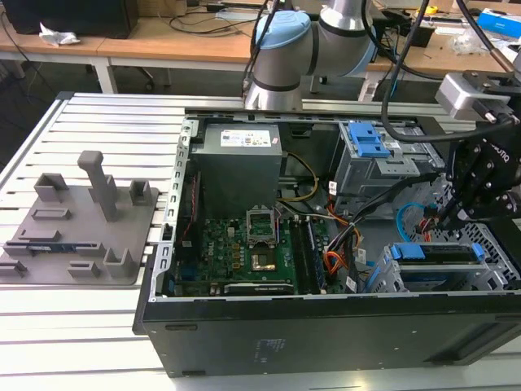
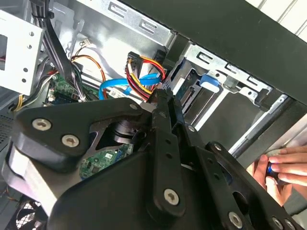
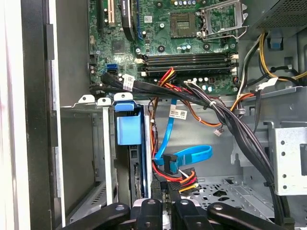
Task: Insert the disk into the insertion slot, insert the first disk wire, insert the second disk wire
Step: 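Insert the first disk wire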
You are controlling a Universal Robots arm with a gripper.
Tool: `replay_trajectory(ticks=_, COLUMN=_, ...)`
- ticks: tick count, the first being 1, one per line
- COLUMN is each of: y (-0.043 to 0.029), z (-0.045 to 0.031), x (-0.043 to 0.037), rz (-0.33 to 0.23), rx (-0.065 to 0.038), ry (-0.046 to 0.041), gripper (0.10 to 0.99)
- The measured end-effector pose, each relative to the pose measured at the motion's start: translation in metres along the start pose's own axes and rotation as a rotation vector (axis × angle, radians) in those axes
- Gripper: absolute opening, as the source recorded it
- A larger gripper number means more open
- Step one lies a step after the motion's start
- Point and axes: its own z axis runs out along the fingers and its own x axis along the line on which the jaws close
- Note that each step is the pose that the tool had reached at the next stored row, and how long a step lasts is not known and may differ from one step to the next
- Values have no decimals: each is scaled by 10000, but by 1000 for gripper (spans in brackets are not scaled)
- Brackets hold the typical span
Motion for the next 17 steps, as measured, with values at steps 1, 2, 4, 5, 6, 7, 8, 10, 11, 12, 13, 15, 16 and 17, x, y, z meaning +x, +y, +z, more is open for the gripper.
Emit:
replay_trajectory(ticks=1, y=-1, z=1, x=14, rz=-4, rx=-4, ry=-118, gripper=169)
replay_trajectory(ticks=2, y=-2, z=2, x=44, rz=-8, rx=-10, ry=-285, gripper=169)
replay_trajectory(ticks=4, y=-4, z=2, x=65, rz=-12, rx=-14, ry=-365, gripper=169)
replay_trajectory(ticks=5, y=-4, z=2, x=65, rz=-11, rx=-14, ry=-366, gripper=169)
replay_trajectory(ticks=6, y=-4, z=2, x=65, rz=-11, rx=-14, ry=-366, gripper=169)
replay_trajectory(ticks=7, y=-4, z=2, x=65, rz=-11, rx=-14, ry=-366, gripper=169)
replay_trajectory(ticks=8, y=-4, z=2, x=65, rz=-11, rx=-14, ry=-367, gripper=169)
replay_trajectory(ticks=10, y=-5, z=3, x=76, rz=-12, rx=-14, ry=-367, gripper=169)
replay_trajectory(ticks=11, y=-5, z=3, x=82, rz=-12, rx=-14, ry=-366, gripper=169)
replay_trajectory(ticks=12, y=-5, z=3, x=90, rz=-11, rx=-14, ry=-366, gripper=169)
replay_trajectory(ticks=13, y=-6, z=3, x=97, rz=-11, rx=-14, ry=-366, gripper=169)
replay_trajectory(ticks=15, y=-9, z=4, x=112, rz=-9, rx=-14, ry=-367, gripper=169)
replay_trajectory(ticks=16, y=-14, z=4, x=117, rz=-10, rx=-14, ry=-367, gripper=169)
replay_trajectory(ticks=17, y=-19, z=3, x=122, rz=-11, rx=-14, ry=-366, gripper=169)
